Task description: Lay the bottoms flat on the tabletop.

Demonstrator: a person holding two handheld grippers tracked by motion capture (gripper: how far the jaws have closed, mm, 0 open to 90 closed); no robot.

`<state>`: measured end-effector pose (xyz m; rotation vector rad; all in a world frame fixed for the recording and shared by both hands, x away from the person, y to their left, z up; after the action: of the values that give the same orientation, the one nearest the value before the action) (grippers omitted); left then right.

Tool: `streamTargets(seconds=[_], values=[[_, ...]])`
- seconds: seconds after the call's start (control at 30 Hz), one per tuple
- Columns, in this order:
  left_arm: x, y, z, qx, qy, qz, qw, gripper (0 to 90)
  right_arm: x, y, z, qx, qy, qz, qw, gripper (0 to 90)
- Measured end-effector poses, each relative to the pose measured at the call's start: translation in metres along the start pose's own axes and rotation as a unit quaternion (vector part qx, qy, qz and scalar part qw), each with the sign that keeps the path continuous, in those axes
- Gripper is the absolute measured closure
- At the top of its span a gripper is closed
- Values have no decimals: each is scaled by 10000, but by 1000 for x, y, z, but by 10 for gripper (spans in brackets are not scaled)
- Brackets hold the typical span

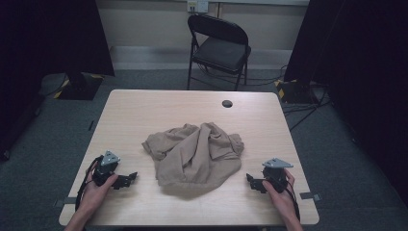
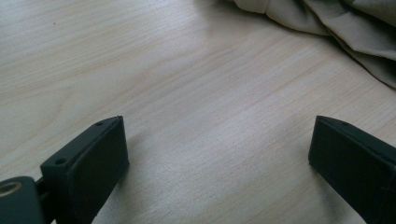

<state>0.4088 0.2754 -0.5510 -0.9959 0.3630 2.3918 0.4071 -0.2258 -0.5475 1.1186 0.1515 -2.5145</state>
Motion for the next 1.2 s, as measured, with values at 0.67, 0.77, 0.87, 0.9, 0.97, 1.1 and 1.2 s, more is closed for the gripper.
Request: streamTargets(seconds=[0.67, 0.77, 0.87, 0.9, 0.97, 1.1, 1.2], values=[[0, 0, 0, -2, 0, -1, 10000, 40, -18, -9, 6, -477, -52, -2, 9988, 151], [0, 0, 0, -2, 0, -1, 10000, 40, -28, -12, 9, -660, 65, -51, 9978, 159], [0, 0, 0, 4, -6, -3, 10000, 39, -35, -14, 11, -777, 133, 6, 9969, 178], [0, 0, 0, 9, -4, 4, 10000, 37, -37, -14, 11, -774, 128, 22, 9969, 177], [0, 0, 0, 3, 11, 18, 10000, 35, -43, -15, 12, -876, 181, 53, 9960, 175], [0, 0, 0, 5, 6, 13, 10000, 35, -55, -19, 14, -996, 293, 107, 9945, 163], [0, 0, 0, 4, -3, -2, 10000, 35, -69, -26, 10, -1087, 397, 124, 9932, 152]])
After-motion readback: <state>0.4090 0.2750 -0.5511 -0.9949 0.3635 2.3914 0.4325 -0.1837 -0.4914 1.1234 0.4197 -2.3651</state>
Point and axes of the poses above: each handheld gripper's, and its own axes: z roughly backward along the jaws, x roughly out of its underside, y roughly to its right, the point moved 7 cm from there along -z, roughly forward along the jaws, and after that the axes turned 4 degrees about x, right-handed, at the moved point
